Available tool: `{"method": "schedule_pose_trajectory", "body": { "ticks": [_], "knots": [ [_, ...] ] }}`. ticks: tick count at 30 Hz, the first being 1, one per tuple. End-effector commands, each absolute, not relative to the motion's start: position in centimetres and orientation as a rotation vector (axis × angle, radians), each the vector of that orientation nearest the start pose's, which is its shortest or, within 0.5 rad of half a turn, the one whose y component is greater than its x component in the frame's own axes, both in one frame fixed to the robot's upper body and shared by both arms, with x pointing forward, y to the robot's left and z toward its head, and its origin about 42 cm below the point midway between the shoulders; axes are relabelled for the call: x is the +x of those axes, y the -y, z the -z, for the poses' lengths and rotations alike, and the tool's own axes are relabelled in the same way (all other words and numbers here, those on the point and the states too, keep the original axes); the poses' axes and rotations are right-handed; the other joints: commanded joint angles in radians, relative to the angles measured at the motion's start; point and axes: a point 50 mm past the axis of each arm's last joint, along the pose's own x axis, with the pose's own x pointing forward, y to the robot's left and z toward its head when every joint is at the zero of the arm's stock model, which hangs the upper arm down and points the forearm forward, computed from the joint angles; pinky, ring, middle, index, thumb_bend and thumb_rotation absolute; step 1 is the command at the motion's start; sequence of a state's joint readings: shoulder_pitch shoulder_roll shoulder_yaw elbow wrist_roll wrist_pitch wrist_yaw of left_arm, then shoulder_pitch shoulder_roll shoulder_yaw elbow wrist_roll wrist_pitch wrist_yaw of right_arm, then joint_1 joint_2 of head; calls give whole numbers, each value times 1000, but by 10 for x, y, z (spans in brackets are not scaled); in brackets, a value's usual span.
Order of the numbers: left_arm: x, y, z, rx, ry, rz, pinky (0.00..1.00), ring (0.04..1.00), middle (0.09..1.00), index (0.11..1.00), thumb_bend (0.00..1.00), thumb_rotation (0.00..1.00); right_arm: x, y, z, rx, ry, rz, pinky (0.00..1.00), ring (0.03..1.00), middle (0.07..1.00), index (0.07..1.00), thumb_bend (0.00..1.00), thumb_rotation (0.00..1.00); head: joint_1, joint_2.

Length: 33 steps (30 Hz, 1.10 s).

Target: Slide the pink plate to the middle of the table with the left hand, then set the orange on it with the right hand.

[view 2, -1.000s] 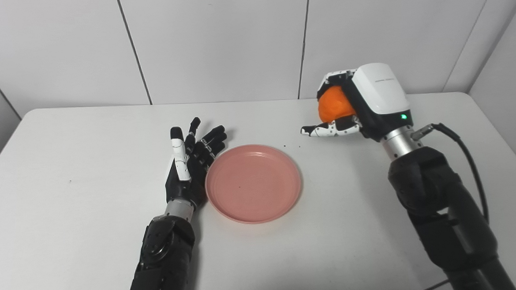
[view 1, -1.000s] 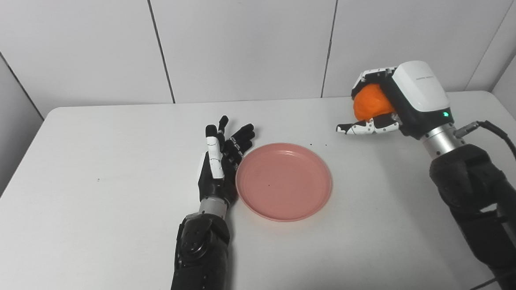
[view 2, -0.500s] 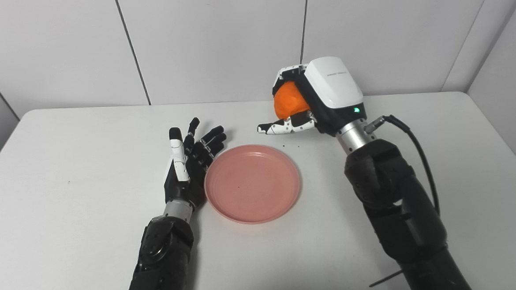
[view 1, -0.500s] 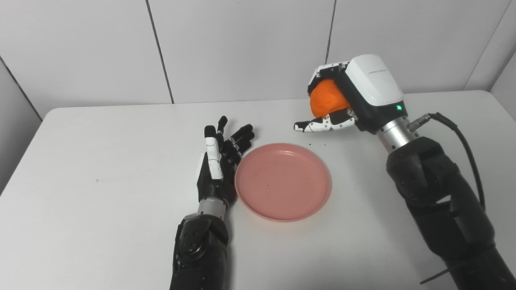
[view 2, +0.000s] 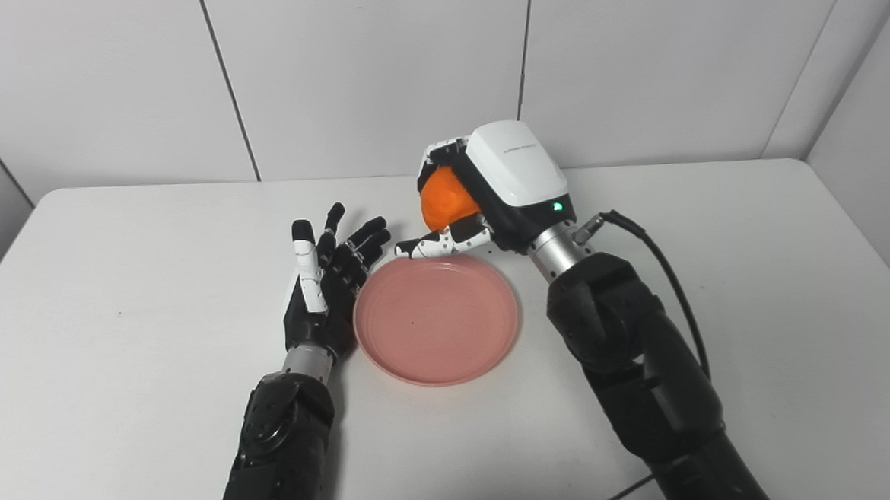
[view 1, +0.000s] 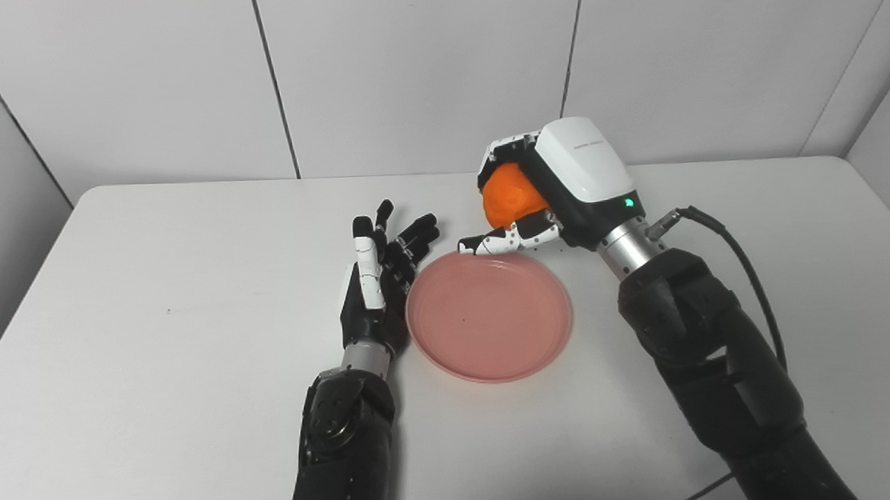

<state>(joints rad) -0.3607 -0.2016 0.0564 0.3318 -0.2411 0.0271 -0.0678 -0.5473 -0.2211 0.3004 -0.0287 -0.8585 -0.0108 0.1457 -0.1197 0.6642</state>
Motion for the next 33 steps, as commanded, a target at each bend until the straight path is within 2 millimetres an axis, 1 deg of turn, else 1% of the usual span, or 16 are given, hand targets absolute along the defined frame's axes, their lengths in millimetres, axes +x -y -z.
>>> {"method": "schedule_pose_trajectory", "body": {
  "ticks": [1,4,7,10,13,14,17,19,23,27,29,31,33],
  "knots": [
    [372,-107,-91,-427,-187,144,936,800,759,1000,991,1000,411,138,-291,-1175,674,-224,134,179,230,271,631,385,0,-1],
    [372,-107,-91,-429,-188,144,937,806,763,1000,995,1000,414,132,-280,-1182,639,-250,111,153,200,249,629,399,0,-1],
    [372,-108,-90,-426,-188,144,940,806,758,1000,997,1000,415,128,-270,-1181,634,-259,84,129,176,220,638,374,-2,-2],
    [372,-109,-89,-425,-189,143,920,809,758,1000,990,1000,416,125,-258,-1205,641,-284,76,123,170,208,627,366,-6,-4],
    [373,-109,-90,-425,-191,139,926,804,757,1000,985,1000,416,122,-250,-1224,644,-305,84,132,184,226,621,354,-5,-3],
    [373,-109,-90,-426,-191,138,940,805,759,1000,983,1000,416,122,-249,-1226,643,-308,93,144,202,256,619,357,-5,-3],
    [373,-108,-90,-430,-193,141,960,814,762,1000,986,1000,419,121,-244,-1237,631,-313,107,159,218,278,618,359,-6,-3],
    [374,-107,-91,-428,-191,141,925,809,759,1000,989,1000,421,120,-242,-1243,617,-315,94,146,205,258,608,387,-8,-2],
    [374,-107,-91,-424,-192,143,918,809,767,1000,984,1000,423,120,-238,-1244,599,-319,88,140,194,240,605,393,-8,-2],
    [374,-106,-92,-423,-191,145,935,815,770,1000,993,1000,424,123,-233,-1247,591,-320,104,154,211,275,609,381,-8,-2],
    [375,-106,-92,-428,-193,143,934,813,769,1000,992,1000,424,125,-230,-1241,593,-316,122,179,242,342,608,382,-8,-1],
    [375,-106,-92,-426,-193,145,936,816,771,1000,993,1000,424,127,-228,-1234,592,-313,120,176,237,327,612,371,-8,-1],
    [375,-106,-91,-424,-195,149,935,819,766,1000,993,1000,423,129,-226,-1239,580,-321,112,166,224,291,609,377,-10,0]
  ]
}}
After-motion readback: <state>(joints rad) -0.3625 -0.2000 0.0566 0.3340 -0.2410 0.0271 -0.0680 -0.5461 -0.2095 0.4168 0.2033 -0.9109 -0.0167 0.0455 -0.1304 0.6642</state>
